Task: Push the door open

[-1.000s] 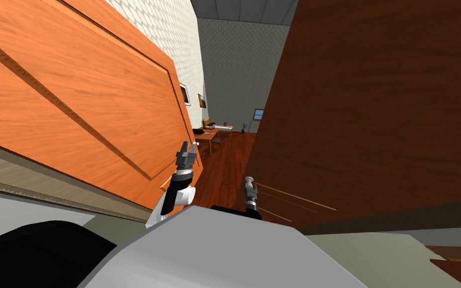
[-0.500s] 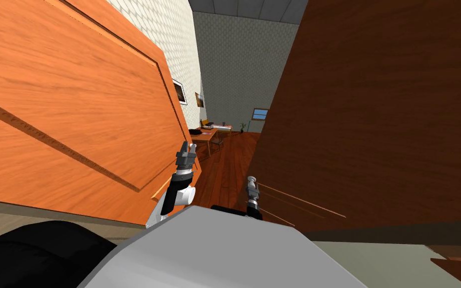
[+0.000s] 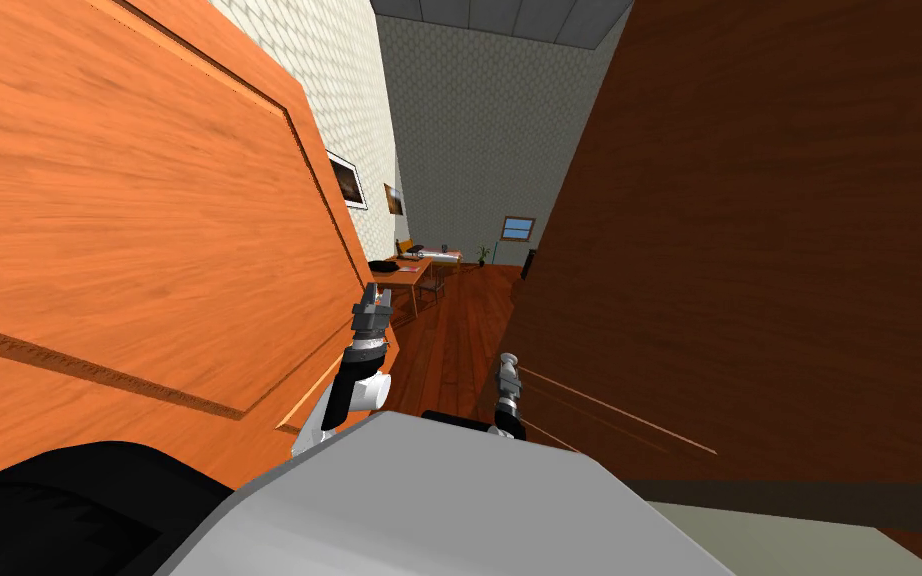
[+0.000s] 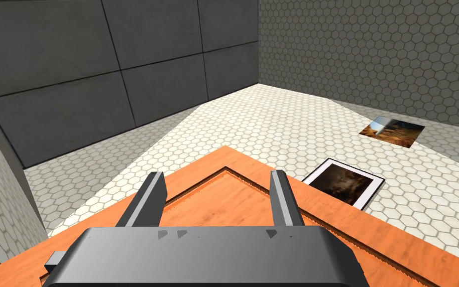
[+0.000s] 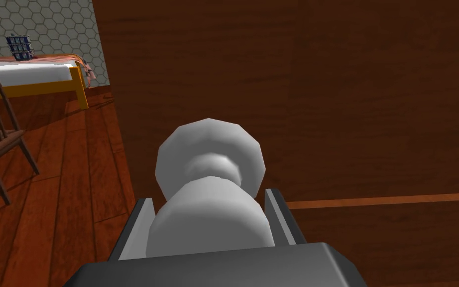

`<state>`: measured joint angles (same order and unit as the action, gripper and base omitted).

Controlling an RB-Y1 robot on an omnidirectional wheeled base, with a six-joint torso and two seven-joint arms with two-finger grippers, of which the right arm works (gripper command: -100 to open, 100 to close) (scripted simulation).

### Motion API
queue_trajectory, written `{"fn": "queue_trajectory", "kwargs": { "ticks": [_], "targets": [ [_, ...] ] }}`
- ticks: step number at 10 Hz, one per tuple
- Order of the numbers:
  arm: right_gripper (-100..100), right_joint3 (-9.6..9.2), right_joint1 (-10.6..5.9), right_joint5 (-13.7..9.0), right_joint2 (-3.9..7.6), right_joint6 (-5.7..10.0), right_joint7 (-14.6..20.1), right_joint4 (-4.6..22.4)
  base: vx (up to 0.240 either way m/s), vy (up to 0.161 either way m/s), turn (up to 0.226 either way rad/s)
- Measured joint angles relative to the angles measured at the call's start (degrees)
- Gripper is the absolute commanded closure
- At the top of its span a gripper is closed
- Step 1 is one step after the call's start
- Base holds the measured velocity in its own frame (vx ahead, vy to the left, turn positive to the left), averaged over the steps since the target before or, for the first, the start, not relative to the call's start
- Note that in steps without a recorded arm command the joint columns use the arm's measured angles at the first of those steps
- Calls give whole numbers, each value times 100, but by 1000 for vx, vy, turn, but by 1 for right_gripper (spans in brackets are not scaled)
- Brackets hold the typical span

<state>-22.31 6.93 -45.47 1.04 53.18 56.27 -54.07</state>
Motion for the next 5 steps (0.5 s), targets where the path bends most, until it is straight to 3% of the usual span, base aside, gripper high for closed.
{"fn": "queue_trajectory", "kwargs": {
  "ticks": [3, 5],
  "targets": [
    [100, 216, 13, -77, -63, 23, -51, -10, 192, 62, -65],
    [100, 298, -33, -101, -83, 80, -48, 40, 108, 16, -26]
  ]
}}
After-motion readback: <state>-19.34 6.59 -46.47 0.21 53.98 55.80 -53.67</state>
